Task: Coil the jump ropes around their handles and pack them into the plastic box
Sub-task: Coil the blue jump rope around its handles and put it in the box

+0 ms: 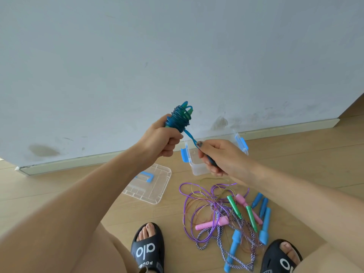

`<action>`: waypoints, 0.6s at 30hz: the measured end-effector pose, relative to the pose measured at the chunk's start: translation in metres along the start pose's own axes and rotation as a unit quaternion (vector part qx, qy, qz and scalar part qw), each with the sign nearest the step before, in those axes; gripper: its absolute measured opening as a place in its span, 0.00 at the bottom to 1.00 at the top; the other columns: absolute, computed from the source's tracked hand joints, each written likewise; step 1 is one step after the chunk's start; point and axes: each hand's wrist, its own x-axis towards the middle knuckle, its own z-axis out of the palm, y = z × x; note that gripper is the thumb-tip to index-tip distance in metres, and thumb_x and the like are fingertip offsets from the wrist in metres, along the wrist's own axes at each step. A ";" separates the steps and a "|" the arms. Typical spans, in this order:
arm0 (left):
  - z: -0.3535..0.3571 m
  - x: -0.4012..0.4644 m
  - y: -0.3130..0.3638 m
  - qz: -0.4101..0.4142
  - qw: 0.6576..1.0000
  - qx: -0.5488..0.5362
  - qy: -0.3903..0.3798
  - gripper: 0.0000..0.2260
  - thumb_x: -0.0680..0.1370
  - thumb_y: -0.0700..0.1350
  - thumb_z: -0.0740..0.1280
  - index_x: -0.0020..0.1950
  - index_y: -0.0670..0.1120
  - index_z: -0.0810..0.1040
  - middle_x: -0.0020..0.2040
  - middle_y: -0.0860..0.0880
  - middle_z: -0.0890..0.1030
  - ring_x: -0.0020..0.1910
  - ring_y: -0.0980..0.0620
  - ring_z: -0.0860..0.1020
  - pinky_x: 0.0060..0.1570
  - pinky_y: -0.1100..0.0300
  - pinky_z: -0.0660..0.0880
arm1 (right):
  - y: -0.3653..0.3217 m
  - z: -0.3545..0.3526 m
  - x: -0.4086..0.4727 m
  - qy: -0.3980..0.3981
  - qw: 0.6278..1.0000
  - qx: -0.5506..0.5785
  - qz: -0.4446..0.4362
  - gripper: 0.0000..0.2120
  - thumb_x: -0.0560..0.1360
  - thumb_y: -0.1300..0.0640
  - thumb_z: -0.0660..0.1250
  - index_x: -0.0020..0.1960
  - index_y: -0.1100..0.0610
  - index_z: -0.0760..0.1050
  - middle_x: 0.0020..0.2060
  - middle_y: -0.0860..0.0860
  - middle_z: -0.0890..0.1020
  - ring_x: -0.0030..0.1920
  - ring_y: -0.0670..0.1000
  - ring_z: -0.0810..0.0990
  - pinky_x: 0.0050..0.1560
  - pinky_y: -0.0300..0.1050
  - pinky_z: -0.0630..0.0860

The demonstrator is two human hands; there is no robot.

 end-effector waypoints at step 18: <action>-0.039 0.017 0.004 0.002 0.953 -0.287 0.097 0.06 0.76 0.34 0.60 0.46 0.44 0.69 0.32 0.48 0.68 0.27 0.53 0.62 0.30 0.62 0.67 | -0.017 -0.025 0.004 -0.075 0.955 0.253 0.137 0.14 0.81 0.61 0.59 0.62 0.63 0.78 0.30 0.51 0.79 0.25 0.46 0.75 0.24 0.36 0.71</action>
